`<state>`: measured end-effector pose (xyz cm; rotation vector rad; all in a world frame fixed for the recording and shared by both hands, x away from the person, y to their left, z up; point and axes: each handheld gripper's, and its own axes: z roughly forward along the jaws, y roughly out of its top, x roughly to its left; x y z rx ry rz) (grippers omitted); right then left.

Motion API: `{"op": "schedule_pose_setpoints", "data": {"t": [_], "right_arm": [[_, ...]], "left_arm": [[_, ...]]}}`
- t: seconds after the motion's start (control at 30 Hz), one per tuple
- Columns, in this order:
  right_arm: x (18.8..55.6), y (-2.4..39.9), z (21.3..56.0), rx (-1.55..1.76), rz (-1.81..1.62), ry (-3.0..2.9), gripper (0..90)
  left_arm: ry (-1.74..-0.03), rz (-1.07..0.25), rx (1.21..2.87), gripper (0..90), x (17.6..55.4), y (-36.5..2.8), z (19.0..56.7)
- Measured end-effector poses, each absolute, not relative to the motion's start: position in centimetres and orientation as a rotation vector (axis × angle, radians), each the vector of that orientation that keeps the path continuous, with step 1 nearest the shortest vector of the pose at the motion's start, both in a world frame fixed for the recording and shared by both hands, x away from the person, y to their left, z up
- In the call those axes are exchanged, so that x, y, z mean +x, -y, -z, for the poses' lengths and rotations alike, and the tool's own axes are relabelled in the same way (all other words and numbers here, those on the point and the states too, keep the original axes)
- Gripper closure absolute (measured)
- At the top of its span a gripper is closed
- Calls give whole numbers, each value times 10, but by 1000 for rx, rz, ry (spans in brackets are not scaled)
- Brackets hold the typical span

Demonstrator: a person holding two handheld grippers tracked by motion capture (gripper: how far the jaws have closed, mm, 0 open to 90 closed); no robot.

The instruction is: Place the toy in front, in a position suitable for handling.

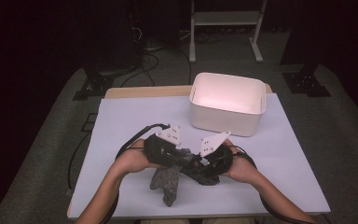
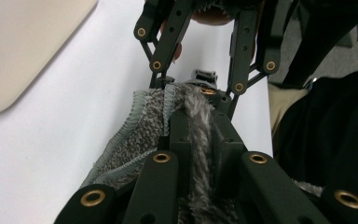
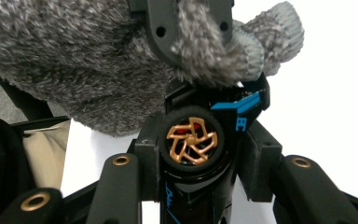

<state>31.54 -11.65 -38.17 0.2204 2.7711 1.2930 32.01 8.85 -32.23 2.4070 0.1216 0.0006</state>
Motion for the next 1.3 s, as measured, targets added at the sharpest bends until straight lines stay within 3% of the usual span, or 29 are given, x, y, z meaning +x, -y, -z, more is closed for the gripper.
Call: {"op": "schedule_pose_setpoints", "data": {"t": [0.27, 0.43, 0.8, 1.3], "right_arm": [[315, 132, 373, 245, -1233, -2811, 530], [311, 144, 374, 257, -1245, -2776, 568], [305, 165, 375, 293, -1288, -2728, 569], [305, 147, 375, 251, -1331, -2698, 570]], "left_arm": [[-69, -18, 2418, 815, 318, -66, 315], [-43, -13, 2413, 813, 318, -55, 312], [-125, 49, 2379, 809, 326, -75, 333], [-84, 14, 2378, 810, 321, -70, 309]]}}
